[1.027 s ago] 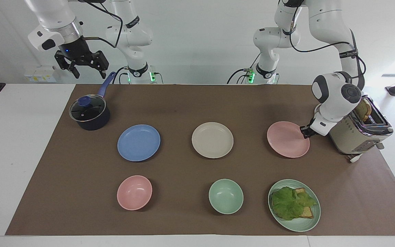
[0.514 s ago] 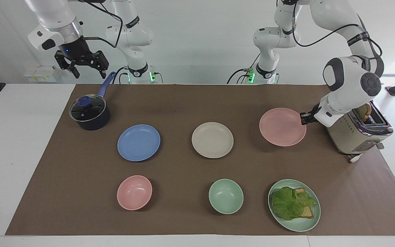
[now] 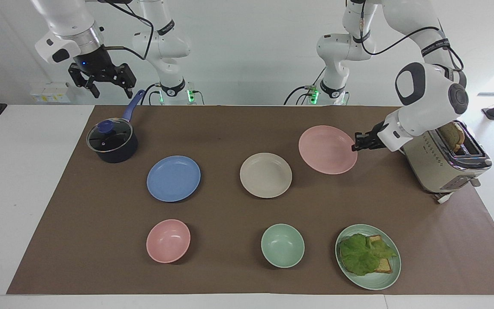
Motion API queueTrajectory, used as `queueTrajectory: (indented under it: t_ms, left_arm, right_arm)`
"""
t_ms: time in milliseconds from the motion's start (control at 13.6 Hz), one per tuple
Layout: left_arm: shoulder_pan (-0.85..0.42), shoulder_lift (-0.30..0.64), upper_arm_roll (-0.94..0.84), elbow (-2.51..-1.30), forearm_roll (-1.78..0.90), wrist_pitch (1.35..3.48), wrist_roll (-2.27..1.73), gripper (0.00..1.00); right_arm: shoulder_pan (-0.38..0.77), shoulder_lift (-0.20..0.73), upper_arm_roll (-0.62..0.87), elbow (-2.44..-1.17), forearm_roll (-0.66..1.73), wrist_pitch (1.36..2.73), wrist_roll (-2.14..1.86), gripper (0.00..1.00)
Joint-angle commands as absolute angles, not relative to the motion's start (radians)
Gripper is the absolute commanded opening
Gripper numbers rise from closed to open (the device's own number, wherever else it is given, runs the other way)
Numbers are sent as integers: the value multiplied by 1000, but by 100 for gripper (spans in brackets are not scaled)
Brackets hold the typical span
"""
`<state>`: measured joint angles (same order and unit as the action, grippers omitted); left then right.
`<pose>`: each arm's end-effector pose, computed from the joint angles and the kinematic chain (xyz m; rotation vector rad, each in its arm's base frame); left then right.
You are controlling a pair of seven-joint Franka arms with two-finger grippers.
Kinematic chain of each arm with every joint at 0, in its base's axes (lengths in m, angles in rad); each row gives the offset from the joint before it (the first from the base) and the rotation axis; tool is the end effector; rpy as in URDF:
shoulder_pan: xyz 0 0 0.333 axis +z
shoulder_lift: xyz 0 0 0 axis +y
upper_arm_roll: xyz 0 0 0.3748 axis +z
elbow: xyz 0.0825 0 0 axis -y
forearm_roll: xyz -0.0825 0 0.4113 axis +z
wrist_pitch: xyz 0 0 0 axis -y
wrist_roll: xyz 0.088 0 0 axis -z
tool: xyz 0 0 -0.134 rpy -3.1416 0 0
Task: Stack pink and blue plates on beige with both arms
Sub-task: 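Grip the pink plate rim and slide it toward the beige plate, then lower the pink plate onto the beige plate with the left gripper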
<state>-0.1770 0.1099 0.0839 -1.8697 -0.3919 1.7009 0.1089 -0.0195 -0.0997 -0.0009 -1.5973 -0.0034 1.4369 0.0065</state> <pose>0.5777 -0.1020 0.4639 2.7419 -0.1300 -0.3789 0.5285 -0.0113 0.6874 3.1370 -0.0427 -0.0953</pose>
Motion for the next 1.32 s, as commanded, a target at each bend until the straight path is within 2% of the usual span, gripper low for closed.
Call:
queueTrajectory:
  t_ms: [0, 220, 514, 660, 954, 1247]
  left_arm:
    - [-276, 52, 100, -1951, -440, 1800, 31, 0]
    - [-405, 72, 100, -1965, -442, 1925, -118, 0]
    - [-543, 146, 100, -1965, -440, 2083, -267, 0]
    - [-564, 184, 100, -1968, -440, 2120, -279, 0]
    - [-568, 202, 100, -2037, -440, 2218, -262, 0]
    - [-569, 236, 100, -2036, -440, 2240, -265, 0]
  right_arm:
    - [-32, -110, 3, -1609, 3, 1457, -14, 100]
    - [-32, -110, 3, -1609, 3, 1457, -14, 100]
    - [-32, -110, 3, -1609, 3, 1457, -14, 100]
    - [-32, -110, 3, -1609, 3, 1457, -14, 100]
    - [-32, -110, 3, -1609, 3, 1457, -14, 100]
    - [-32, -110, 3, -1609, 3, 1457, -14, 100]
